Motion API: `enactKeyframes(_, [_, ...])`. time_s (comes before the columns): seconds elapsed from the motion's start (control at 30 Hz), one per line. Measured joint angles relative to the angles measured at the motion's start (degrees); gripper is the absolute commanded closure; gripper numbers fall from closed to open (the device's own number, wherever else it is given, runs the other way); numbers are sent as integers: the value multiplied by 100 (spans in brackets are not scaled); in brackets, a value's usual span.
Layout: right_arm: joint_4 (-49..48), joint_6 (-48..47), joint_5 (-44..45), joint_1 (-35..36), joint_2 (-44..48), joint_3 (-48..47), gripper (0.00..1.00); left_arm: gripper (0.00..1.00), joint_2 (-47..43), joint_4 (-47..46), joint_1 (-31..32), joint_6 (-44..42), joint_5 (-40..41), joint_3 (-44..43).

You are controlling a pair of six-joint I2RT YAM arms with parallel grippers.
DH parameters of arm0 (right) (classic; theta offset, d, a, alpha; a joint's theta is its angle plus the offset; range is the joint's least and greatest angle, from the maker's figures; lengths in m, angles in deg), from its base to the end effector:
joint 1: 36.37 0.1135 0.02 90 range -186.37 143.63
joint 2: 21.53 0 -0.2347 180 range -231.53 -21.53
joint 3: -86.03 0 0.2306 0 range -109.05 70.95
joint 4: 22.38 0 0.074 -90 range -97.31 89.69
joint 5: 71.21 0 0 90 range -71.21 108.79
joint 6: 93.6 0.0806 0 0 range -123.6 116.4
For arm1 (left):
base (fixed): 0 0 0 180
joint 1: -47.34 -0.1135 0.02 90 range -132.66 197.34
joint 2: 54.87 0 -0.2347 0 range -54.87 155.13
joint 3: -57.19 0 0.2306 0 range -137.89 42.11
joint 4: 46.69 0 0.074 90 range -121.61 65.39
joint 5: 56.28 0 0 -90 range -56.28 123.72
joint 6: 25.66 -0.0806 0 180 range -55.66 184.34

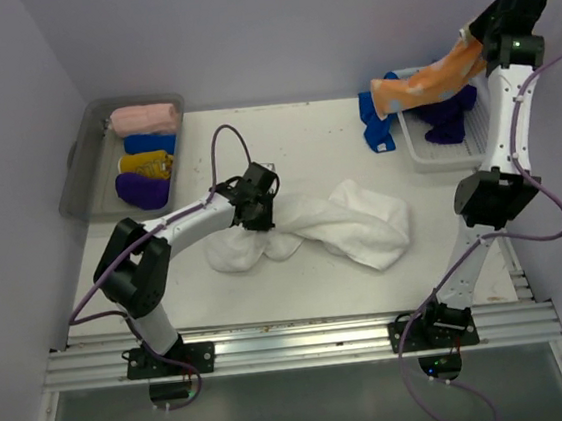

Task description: Roll the towels

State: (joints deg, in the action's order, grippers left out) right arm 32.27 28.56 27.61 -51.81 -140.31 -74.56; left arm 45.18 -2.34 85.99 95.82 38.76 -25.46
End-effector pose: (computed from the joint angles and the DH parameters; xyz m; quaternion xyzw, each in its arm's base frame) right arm 0.4350 -0.1330 0.4388 0.3584 0.6938 0.0309 0.6239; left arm 0.2809 -0.2156 0.1397 0.0499 0.9676 -0.1052 0.2240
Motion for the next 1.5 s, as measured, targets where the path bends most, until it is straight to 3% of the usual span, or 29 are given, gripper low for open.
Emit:
enactKeyframes(0.03, [-11,20,-42,0,-254,-168,66,100,0,0,0,0,-17,0])
enactKeyframes(0.07, [-9,33,-92,9,-422,-197,40,100,0,2,0,0,-31,-4])
enactKeyframes(0.17, [-4,37,-323,70,-669,483,11,100,15,63,0,-4,-37,-114])
enactKeyframes(0.2, [31,37,-367,125,-669,710,8,76,46,114,0,-11,-31,-212])
enactKeyframes(0.27, [105,-85,-385,232,-669,1067,5,43,153,236,0,-83,2,-481])
enactKeyframes(0.3, [136,-153,-361,330,-640,1235,2,13,223,280,0,-116,26,-651])
enactKeyframes(0.4, [2,-409,-140,737,-210,1985,1,8,302,334,-22,-120,157,-1032])
enactKeyframes(0.53, [-367,-621,151,1517,1270,3698,1,13,46,595,-205,-103,378,-1102])
enactKeyframes(0.77, [-1012,-656,544,2146,4395,6363,1,25,-1746,1193,-935,258,898,313])
enactKeyframes(0.87, [-1058,-610,588,2332,5125,7147,1,14,-2356,1287,-964,426,892,997])
enactKeyframes(0.9, [-1016,-597,570,2428,5268,7368,2,5,-2439,1233,-957,455,855,1228])
enactKeyframes(0.97, [-916,-560,516,2605,5372,7718,1,4,-2356,1167,-938,474,782,1574])
enactKeyframes(1.03, [-721,-503,468,2704,5372,8008,1,9,-2031,1051,-938,485,719,1777])
enactKeyframes(1.1, [-470,-341,472,2715,5442,8362,2,26,-1659,881,-938,476,673,1808])
enactKeyframes(1.13, [-297,-234,481,2715,5493,8537,4,37,-1513,750,-938,466,651,1808])
enactKeyframes(1.17, [-133,-114,481,2715,5563,8723,5,62,-1399,619,-938,446,623,1808])
enactKeyframes(1.27, [223,280,363,2710,5770,9254,6,100,-1185,439,-938,396,581,1716])
enactKeyframes(1.5, [389,1364,-227,2712,6251,10928,5,100,-1029,420,-966,275,590,1095])
